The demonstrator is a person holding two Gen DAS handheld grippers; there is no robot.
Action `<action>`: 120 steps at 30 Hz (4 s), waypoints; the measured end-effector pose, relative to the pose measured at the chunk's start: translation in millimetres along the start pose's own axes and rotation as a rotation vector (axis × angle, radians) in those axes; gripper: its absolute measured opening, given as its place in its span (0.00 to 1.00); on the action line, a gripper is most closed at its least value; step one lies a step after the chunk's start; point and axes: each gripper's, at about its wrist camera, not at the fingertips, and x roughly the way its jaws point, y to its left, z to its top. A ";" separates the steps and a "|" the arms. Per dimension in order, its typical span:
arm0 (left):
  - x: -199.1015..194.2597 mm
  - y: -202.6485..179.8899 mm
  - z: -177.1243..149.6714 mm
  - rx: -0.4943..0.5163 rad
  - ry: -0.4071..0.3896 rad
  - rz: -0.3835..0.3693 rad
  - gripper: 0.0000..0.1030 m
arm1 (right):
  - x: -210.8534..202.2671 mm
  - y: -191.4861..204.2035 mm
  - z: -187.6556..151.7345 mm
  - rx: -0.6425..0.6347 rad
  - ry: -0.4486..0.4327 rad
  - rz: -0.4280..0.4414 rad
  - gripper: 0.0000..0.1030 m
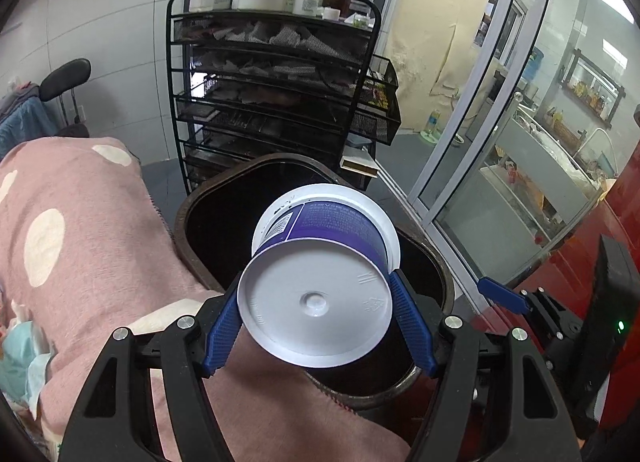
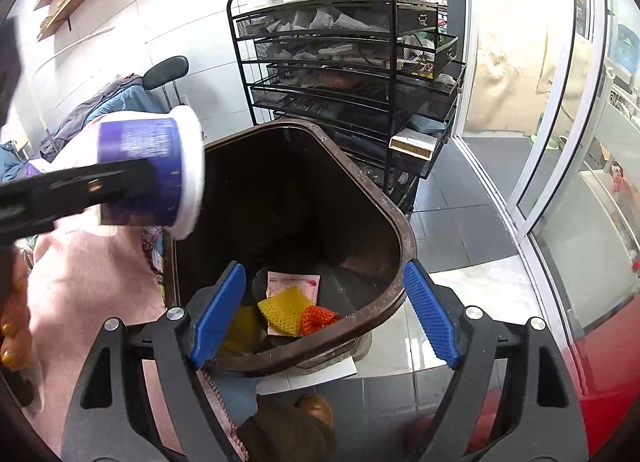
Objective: Collect trash
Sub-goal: 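Move the purple tub over the bin and open the left tool, then move both tools back over the remaining trash on the bed, then grasp the clear plastic bag with the right tool while the left tool approaches the green carton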
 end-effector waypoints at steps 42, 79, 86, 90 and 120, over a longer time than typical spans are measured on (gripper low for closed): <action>-68.1 6.3 -36.2 -0.006 -0.134 0.078 0.92 | -15.6 36.7 -10.5 -0.085 -0.015 0.070 0.81; -230.1 177.6 -175.6 -0.326 -0.229 0.372 0.92 | -45.8 292.3 -26.3 -0.639 0.198 0.741 0.84; -230.8 199.3 -180.9 -0.312 -0.184 0.357 0.92 | -27.0 334.8 -24.2 -0.719 0.252 0.729 0.84; -226.8 212.4 -179.0 -0.301 -0.160 0.328 0.92 | -19.9 350.5 -24.7 -0.750 0.267 0.710 0.84; -158.0 231.2 -131.9 0.066 0.157 0.132 0.84 | -29.2 304.5 -16.6 -0.605 0.259 0.700 0.12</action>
